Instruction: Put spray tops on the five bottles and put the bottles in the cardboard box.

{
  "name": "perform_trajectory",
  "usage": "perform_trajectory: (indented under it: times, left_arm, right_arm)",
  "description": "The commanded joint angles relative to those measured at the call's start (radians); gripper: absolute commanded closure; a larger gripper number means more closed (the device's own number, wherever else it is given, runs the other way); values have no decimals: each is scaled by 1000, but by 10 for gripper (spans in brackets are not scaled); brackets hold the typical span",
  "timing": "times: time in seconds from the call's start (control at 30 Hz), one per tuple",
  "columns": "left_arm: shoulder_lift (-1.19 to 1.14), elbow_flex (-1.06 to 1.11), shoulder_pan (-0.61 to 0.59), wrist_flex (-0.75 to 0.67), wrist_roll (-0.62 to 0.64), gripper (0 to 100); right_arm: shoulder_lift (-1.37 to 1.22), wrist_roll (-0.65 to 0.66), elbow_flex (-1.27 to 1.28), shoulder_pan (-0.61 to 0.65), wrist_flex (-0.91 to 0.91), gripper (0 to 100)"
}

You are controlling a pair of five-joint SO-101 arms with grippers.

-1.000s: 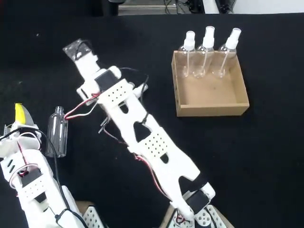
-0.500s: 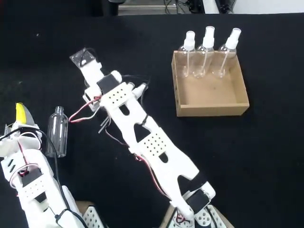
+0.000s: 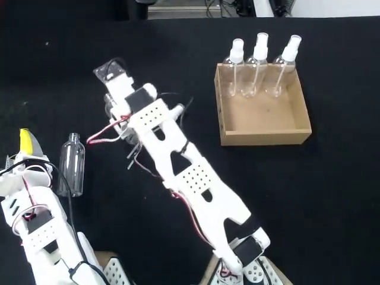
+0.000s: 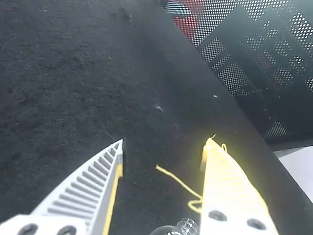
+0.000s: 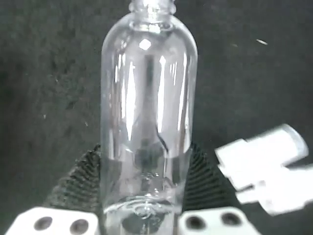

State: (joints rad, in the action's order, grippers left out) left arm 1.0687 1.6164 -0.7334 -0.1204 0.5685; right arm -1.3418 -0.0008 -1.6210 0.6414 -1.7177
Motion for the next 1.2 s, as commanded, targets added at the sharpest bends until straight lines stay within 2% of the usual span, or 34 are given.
perform_trajectory:
  times: [0.0, 0.1, 0.3, 0.37, 0.53, 0.73, 1.0, 1.17]
  left_arm:
    - [17, -61, 2, -21, 6, 748]
    - [17, -59, 16, -20, 3, 748]
    - [17, -36, 119, -25, -155, 748]
    - [17, -35, 147, -21, -190, 748]
    - [17, -21, 173, -26, -215, 748]
    - [17, -16, 182, -26, -215, 748]
    - [17, -16, 183, -26, -215, 748]
    - [17, -16, 183, -26, -215, 748]
  right_arm:
    - [143, -9, -47, -17, -49, 988]
    - [160, -15, -38, -15, -51, 988]
    - [179, -18, -27, -15, -57, 988]
    - [213, -18, 53, -18, -57, 988]
    - [450, -74, 414, -18, -54, 988]
    - [839, -61, 881, -68, -23, 988]
    - [1323, 60, 1578, -221, 210, 988]
    - [1613, 181, 1934, -301, 235, 988]
